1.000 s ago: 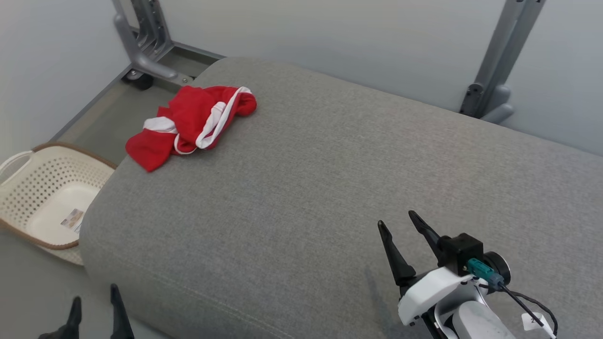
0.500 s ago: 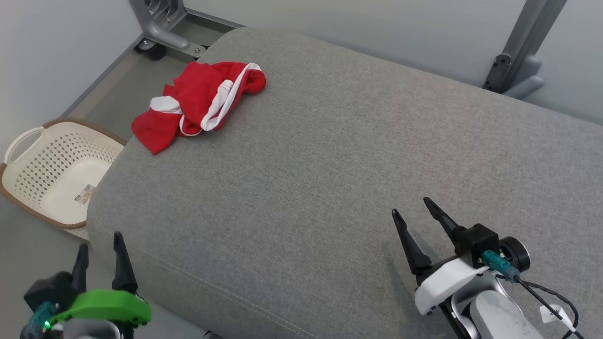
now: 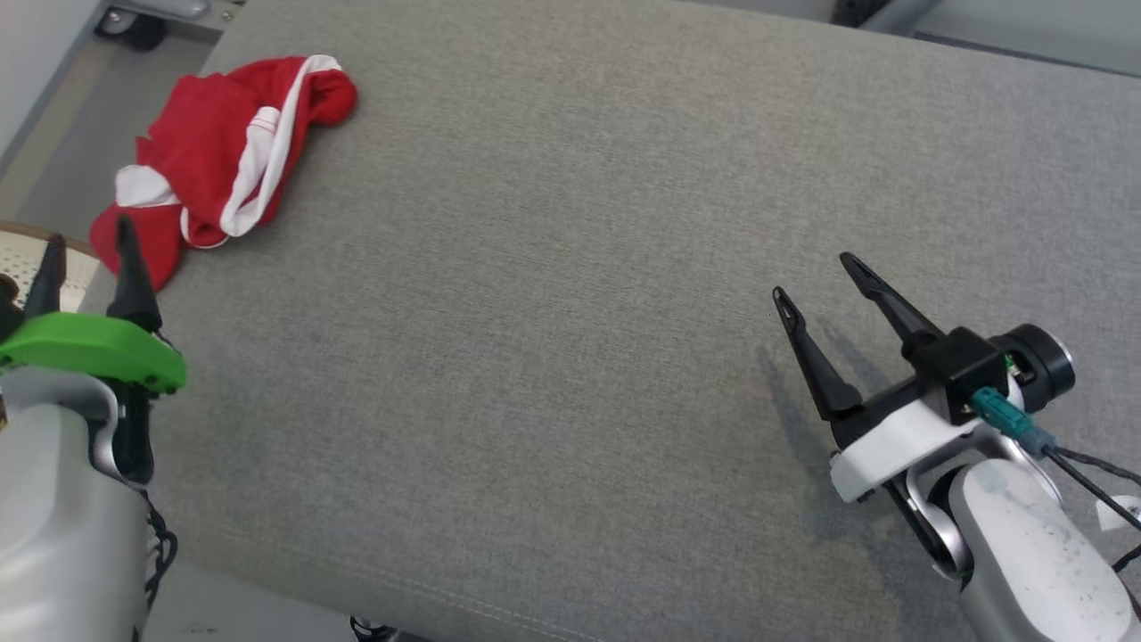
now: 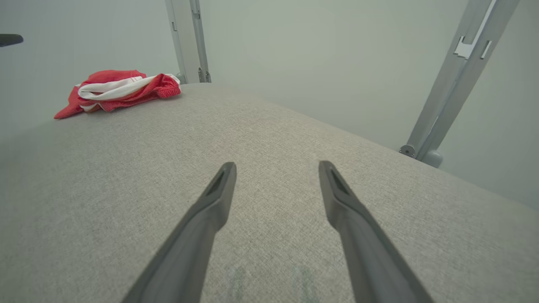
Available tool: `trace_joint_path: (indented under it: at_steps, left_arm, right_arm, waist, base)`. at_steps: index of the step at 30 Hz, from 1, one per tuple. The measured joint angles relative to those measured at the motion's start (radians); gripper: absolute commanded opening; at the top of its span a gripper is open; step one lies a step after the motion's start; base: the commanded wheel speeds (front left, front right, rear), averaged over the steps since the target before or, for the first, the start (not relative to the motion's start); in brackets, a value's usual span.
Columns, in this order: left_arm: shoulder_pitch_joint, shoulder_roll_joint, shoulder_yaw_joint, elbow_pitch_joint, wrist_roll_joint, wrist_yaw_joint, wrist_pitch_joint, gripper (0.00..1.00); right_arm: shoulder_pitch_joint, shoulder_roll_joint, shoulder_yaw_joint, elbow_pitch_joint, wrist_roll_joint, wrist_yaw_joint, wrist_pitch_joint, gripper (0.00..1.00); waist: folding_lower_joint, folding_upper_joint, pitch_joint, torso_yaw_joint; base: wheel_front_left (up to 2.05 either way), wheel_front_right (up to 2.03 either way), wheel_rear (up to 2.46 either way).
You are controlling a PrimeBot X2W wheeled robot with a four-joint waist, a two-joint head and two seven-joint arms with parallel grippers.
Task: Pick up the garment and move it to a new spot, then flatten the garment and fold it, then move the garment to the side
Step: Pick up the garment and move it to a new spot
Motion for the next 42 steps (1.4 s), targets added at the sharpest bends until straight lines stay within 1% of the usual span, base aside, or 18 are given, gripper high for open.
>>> trace_joint_path:
  at_steps: [2, 7, 9, 12, 15, 16, 21, 23, 36, 42]
  left_arm:
    - [-0.041, 0.028, -0.041, 0.019, -0.039, 0.0, 0.009, 1.0]
    - [-0.109, 0.075, -0.128, 0.072, -0.122, 0.0, 0.047, 1.0]
    - [-0.126, 0.099, -0.147, 0.108, -0.125, 0.0, 0.049, 1.0]
    - [-0.157, 0.121, -0.148, 0.189, -0.125, 0.001, 0.033, 1.0]
    - [-0.178, 0.119, -0.154, 0.245, -0.113, 0.021, 0.017, 1.0]
    - [-0.178, 0.119, -0.154, 0.245, -0.113, 0.021, 0.017, 1.0]
    - [-0.202, 0.108, -0.154, 0.305, -0.1, 0.066, -0.001, 1.0]
    - [-0.211, 0.108, -0.153, 0.315, -0.098, 0.072, -0.003, 1.0]
    - [-0.215, 0.111, -0.103, 0.272, -0.061, 0.128, -0.008, 1.0]
    - [-0.214, 0.113, -0.093, 0.281, -0.041, 0.165, -0.008, 1.0]
  right_arm:
    - [-0.003, -0.011, -0.009, -0.036, -0.004, 0.0, 0.016, 1.0]
    - [0.004, -0.03, -0.035, -0.101, -0.013, 0.0, 0.048, 1.0]
    - [0.012, -0.031, -0.045, -0.12, -0.015, 0.0, 0.06, 1.0]
    - [0.021, -0.031, -0.06, -0.138, -0.018, 0.0, 0.067, 1.0]
    - [0.023, -0.031, -0.064, -0.149, -0.017, 0.0, 0.071, 1.0]
    - [0.023, -0.031, -0.064, -0.149, -0.017, 0.0, 0.071, 1.0]
    - [0.029, -0.026, -0.081, -0.158, -0.019, 0.0, 0.074, 1.0]
    - [0.032, -0.024, -0.082, -0.158, -0.02, 0.0, 0.074, 1.0]
    - [0.035, -0.009, -0.081, -0.15, -0.021, 0.0, 0.07, 1.0]
    - [0.034, -0.01, -0.08, -0.143, -0.021, 0.0, 0.069, 1.0]
  waist:
    - [0.0, 0.0, 0.026, -0.026]
    - [0.0, 0.0, 0.085, -0.086]
    - [0.0, 0.0, 0.105, -0.107]
    - [0.0001, 0.0, 0.133, -0.138]
    - [0.0, 0.0, 0.155, -0.166]
    - [0.0, 0.0, 0.155, -0.166]
    - [0.0, 0.0, 0.186, -0.195]
    - [0.0001, 0.0, 0.193, -0.201]
    - [0.0001, 0.0, 0.202, -0.204]
    - [0.0001, 0.0001, 0.207, -0.21]
  base:
    - [0.0, 0.0, 0.0]
    - [0.0, 0.0, 0.0]
    - [0.0, 0.0, 0.0]
    - [0.0, 0.0, 0.0]
    - [0.0, 0.0, 0.0]
    - [0.0, 0.0, 0.0]
    - [0.0, 0.0, 0.0]
    - [0.0, 0.0, 0.0]
    - [0.0, 0.0, 0.0]
    - [0.0, 0.0, 0.0]
